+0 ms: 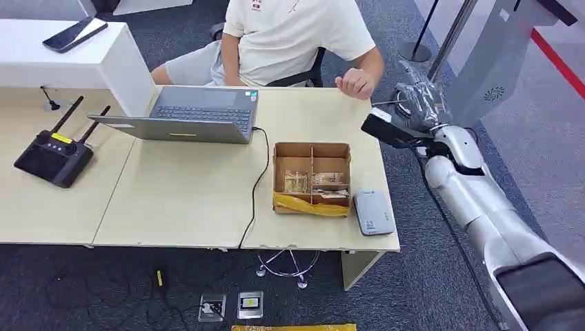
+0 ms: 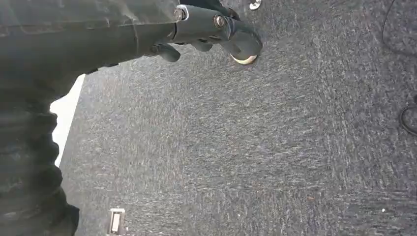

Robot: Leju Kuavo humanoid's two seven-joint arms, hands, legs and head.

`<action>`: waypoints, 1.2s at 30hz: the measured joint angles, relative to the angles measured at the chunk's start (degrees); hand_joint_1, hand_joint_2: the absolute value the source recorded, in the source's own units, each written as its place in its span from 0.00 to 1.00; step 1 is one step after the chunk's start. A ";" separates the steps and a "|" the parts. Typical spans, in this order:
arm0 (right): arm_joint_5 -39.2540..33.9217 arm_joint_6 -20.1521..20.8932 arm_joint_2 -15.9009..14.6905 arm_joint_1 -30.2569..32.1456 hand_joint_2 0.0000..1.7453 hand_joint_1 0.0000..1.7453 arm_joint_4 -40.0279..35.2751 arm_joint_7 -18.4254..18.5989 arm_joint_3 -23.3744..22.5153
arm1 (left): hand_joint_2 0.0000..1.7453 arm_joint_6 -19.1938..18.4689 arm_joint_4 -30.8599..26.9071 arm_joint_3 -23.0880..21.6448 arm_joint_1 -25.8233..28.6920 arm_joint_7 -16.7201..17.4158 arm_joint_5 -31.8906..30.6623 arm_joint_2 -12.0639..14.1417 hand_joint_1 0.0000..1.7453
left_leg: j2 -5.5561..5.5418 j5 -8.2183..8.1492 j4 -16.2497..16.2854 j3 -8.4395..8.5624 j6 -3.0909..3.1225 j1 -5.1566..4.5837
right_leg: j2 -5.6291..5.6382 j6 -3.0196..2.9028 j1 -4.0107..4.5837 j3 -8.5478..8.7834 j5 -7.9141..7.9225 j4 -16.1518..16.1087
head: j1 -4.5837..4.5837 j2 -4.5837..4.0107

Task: Pass the card to the sensor for recognition and then transmit it.

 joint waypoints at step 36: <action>0.90 13.00 -14.55 26.21 1.00 1.00 -29.11 8.87 -4.24 | 1.00 0.59 0.02 -0.07 -0.06 0.02 1.27 -1.07 0.00 | 0.26 -0.10 -0.02 0.07 -0.05 0.01 | 0.22 0.00 0.01 0.00 0.00 -0.03 | 0.04 0.00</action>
